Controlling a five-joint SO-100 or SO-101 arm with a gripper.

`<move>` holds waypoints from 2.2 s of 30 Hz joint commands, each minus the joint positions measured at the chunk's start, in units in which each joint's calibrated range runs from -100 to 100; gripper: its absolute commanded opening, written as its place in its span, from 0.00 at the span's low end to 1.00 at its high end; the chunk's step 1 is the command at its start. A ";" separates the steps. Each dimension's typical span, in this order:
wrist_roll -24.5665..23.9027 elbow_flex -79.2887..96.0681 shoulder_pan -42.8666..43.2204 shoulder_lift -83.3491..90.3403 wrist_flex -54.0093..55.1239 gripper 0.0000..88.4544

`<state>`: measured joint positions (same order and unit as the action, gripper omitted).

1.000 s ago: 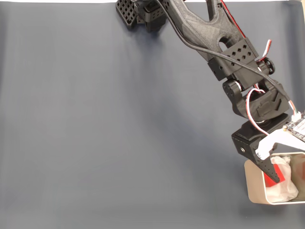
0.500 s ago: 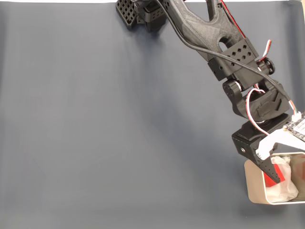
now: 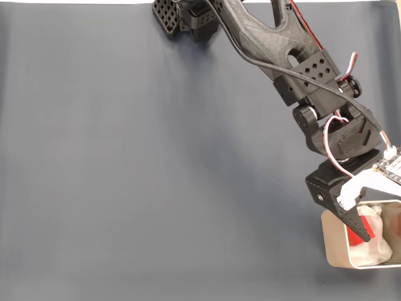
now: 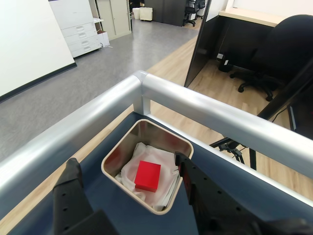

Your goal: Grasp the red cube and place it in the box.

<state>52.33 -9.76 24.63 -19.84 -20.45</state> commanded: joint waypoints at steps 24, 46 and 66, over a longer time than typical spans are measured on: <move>-0.10 16.15 -18.38 24.26 -0.29 0.00; -3.13 100.82 -26.97 112.65 -19.23 0.00; -3.42 109.58 -24.98 119.67 -54.39 0.00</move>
<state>48.72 99.37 -0.22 99.31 -72.24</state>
